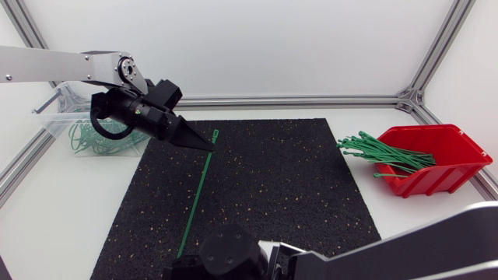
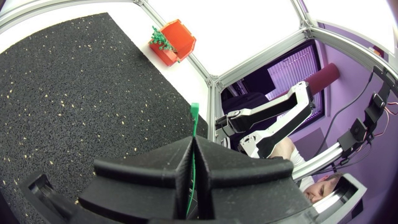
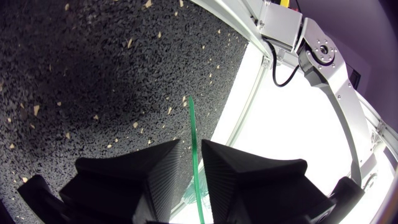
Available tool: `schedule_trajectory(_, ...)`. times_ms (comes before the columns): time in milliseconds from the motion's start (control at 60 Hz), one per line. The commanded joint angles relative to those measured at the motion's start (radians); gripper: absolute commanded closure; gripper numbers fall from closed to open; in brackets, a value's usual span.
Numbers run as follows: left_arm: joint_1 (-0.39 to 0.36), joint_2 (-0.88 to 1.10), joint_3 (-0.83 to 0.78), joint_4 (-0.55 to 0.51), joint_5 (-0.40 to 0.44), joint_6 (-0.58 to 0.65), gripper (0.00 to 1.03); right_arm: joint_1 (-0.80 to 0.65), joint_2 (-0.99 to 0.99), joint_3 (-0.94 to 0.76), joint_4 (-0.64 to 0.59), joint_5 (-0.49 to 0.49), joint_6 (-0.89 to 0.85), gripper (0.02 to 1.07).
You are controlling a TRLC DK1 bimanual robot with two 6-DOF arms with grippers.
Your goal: Take a green cable tie from the red box, thread the tail through the head to close it, then place it in the transparent bin on the left.
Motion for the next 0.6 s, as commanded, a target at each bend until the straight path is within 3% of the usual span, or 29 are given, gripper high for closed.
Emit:
schedule_trajectory(0,-0.002,0.024,0.029,-0.022,0.015,0.028,1.00,0.008,0.026,-0.015,0.020,0.002,0.008,0.80)
schedule_trajectory(400,-0.007,0.032,0.027,-0.023,0.017,0.031,1.00,-0.003,0.042,-0.016,0.049,0.001,0.011,0.89)
schedule_trajectory(583,-0.002,0.034,0.029,-0.025,0.017,0.031,1.00,-0.004,0.039,-0.024,0.060,0.005,0.011,1.01)
